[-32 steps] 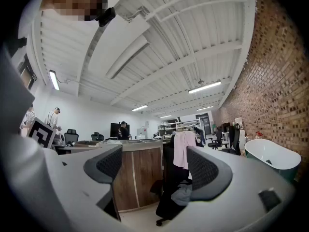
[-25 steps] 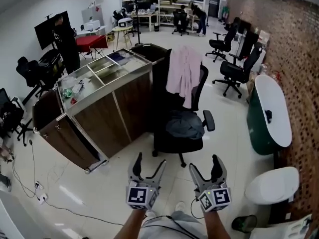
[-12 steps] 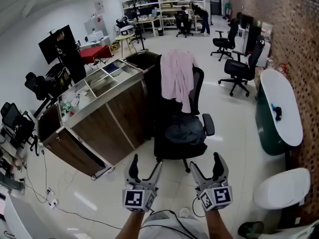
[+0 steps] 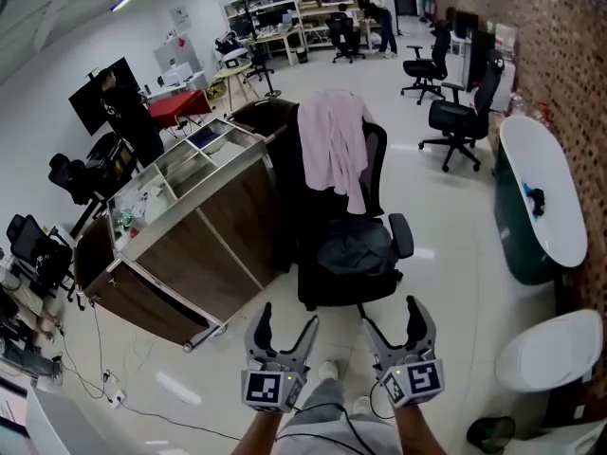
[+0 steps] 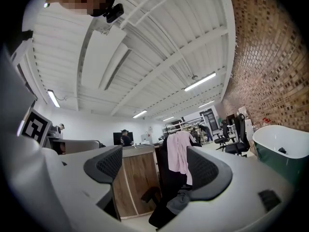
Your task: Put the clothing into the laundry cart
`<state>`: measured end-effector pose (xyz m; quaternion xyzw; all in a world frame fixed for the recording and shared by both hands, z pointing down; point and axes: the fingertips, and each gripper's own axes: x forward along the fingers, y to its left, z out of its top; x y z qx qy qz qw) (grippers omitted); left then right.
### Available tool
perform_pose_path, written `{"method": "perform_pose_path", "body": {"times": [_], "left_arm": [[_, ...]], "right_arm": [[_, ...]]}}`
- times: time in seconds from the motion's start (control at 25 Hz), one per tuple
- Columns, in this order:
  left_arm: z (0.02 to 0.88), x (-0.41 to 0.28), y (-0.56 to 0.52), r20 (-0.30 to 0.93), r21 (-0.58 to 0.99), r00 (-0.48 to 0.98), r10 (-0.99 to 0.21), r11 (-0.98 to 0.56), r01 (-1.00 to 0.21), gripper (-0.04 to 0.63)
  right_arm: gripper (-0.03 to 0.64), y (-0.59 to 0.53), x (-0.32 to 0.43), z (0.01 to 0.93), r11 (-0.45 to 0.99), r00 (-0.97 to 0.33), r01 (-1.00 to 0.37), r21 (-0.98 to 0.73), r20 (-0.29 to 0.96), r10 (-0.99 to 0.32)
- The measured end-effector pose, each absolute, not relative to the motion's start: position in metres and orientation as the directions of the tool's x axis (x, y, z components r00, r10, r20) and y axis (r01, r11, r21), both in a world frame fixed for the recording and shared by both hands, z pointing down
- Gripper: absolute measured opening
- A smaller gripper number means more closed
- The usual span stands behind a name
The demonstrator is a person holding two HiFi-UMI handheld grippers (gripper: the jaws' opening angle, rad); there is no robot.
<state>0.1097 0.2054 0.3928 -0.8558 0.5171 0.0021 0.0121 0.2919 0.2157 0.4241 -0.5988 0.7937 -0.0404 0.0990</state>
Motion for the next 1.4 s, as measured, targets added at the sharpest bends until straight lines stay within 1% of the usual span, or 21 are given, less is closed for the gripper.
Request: {"method": "perform_pose_path", "body": {"times": [0.16,0.28,0.36,0.48,0.68,0.84,1.0,1.16,1.4], "left_arm": [[0.407,0.109,0.174,-0.014,0.014,0.483,-0.875,-0.483,-0.875,0.380],[0.420,0.098,0.144,-0.031,0.001,0.488,-0.872,-0.488,-0.873,0.380],[0.416,0.090,0.124,-0.047,0.001,0.488,-0.872,-0.489,-0.872,0.380],[0.396,0.080,0.091,-0.065,0.042,0.495,-0.866,-0.498,-0.866,0.380],[0.394,0.051,0.030,-0.094,0.080,0.502,-0.860,-0.509,-0.857,0.380],[0.400,0.039,0.000,-0.097,0.089,0.518,-0.850,-0.526,-0.846,0.379],[0.407,0.042,-0.017,-0.084,0.112,0.547,-0.833,-0.553,-0.826,0.379],[0.413,0.045,-0.033,-0.075,0.121,0.555,-0.828,-0.560,-0.819,0.379],[0.410,0.047,-0.061,-0.076,0.112,0.523,-0.849,-0.528,-0.842,0.379]], "right_arm": [[0.453,0.192,0.296,0.437,0.249,-0.240,-0.953,-0.173,-0.073,-0.968],[0.453,0.166,0.295,0.432,0.230,-0.224,-0.961,-0.151,-0.061,-0.973],[0.453,0.144,0.285,0.424,0.235,-0.230,-0.962,-0.135,-0.056,-0.972],[0.453,0.108,0.264,0.413,0.245,-0.240,-0.963,-0.113,-0.060,-0.969],[0.453,0.052,0.236,0.405,0.234,-0.229,-0.968,-0.091,-0.064,-0.971],[0.453,0.029,0.232,0.408,0.193,-0.189,-0.978,-0.075,-0.054,-0.980],[0.453,0.016,0.236,0.416,0.161,-0.160,-0.984,-0.081,-0.016,-0.987],[0.437,0.000,0.228,0.420,0.183,-0.183,-0.980,-0.073,-0.009,-0.983],[0.436,-0.031,0.228,0.428,0.230,-0.230,-0.970,-0.082,-0.001,-0.973]]}}
